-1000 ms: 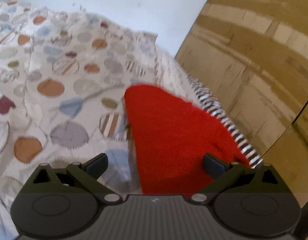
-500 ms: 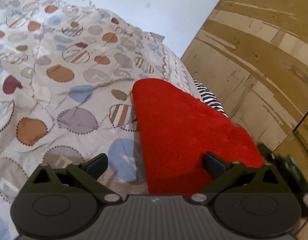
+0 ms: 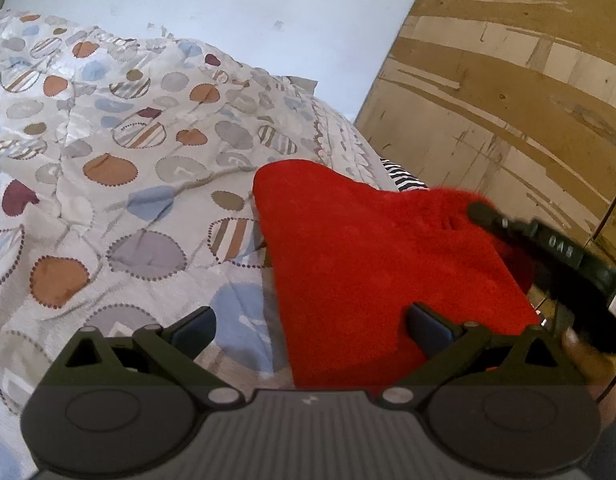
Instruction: Fold small clothes
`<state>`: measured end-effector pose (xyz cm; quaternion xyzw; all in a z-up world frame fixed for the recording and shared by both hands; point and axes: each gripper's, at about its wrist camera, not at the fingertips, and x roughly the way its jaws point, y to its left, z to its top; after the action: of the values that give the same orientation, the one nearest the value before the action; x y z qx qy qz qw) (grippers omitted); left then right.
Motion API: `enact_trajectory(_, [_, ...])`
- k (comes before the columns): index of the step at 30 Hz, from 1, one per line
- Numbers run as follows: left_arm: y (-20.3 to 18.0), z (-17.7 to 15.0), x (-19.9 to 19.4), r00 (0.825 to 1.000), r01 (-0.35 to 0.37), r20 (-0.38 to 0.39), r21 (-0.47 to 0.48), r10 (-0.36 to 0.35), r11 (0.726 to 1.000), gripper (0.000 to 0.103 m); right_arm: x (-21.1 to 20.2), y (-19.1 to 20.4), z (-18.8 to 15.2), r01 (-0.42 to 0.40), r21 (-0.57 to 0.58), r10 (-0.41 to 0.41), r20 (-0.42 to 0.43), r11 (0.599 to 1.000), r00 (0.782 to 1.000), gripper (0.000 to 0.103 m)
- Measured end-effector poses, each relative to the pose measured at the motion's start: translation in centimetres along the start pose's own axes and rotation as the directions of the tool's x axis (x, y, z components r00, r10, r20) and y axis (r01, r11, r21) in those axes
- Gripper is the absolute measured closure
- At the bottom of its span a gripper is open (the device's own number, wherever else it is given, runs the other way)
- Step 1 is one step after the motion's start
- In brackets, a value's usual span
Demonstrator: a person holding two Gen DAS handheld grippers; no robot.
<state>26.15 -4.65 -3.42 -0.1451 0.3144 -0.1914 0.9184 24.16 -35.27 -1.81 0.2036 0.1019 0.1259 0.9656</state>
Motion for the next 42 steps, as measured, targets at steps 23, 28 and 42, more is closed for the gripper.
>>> enact_trajectory(23, [-3.5, -1.4, 1.9, 1.000, 0.018, -0.016, 0.083, -0.017, 0.996, 0.000, 2.0, -5.3, 1.5, 0.086, 0.065, -0.077, -0.123, 0.994, 0.989, 0.015])
enact_trajectory(28, [-3.4, -1.7, 1.7, 1.000, 0.016, 0.000, 0.079, -0.016, 0.997, 0.000, 6.1, -5.6, 0.7, 0.132, 0.060, -0.111, -0.273, 0.989, 0.955, 0.013])
enact_trajectory(42, [-4.0, -1.3, 1.4, 1.000, 0.000, -0.011, 0.062, 0.001, 0.998, 0.000, 5.8, -7.6, -4.0, 0.125, 0.039, -0.114, -0.207, 0.991, 0.972, 0.007])
